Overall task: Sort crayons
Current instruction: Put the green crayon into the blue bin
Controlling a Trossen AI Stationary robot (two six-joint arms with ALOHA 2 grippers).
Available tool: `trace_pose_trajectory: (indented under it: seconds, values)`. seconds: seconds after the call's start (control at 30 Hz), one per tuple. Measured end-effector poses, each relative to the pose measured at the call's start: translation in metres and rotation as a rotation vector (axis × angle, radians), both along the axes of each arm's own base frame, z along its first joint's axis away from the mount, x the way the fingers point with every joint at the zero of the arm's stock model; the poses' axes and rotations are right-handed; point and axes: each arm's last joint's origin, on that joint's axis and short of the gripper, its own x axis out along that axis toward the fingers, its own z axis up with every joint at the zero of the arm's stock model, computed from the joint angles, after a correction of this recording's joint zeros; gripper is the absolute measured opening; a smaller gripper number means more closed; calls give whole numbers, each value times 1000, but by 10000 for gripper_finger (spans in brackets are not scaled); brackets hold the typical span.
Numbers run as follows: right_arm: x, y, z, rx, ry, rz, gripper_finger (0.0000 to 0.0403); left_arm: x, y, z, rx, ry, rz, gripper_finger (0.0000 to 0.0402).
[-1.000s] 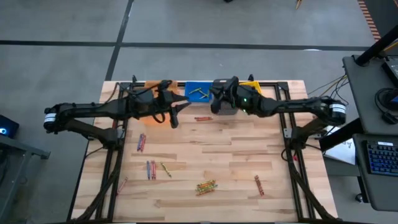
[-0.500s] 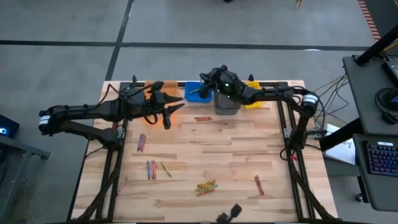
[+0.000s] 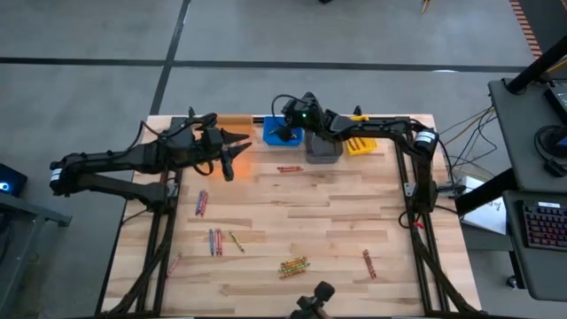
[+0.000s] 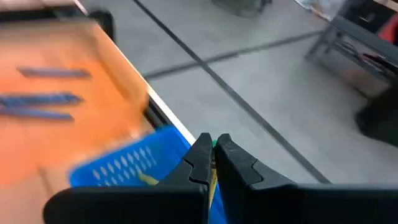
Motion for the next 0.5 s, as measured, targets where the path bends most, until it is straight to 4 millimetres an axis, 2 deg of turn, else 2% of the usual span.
trace_pose_trajectory:
  seconds: [0.13,0.33,0.5]
  values:
    - [-5,-1,-7,14,79,-39,9,-5,-1,-4,-5,-2,6,84]
    - [-5,-1,-7,42,65,-46,11,-7,-1,-9,-15,-1,8,84]
    - [-4,0,-8,66,52,-8,38,-7,-1,-8,-15,-3,8,84]
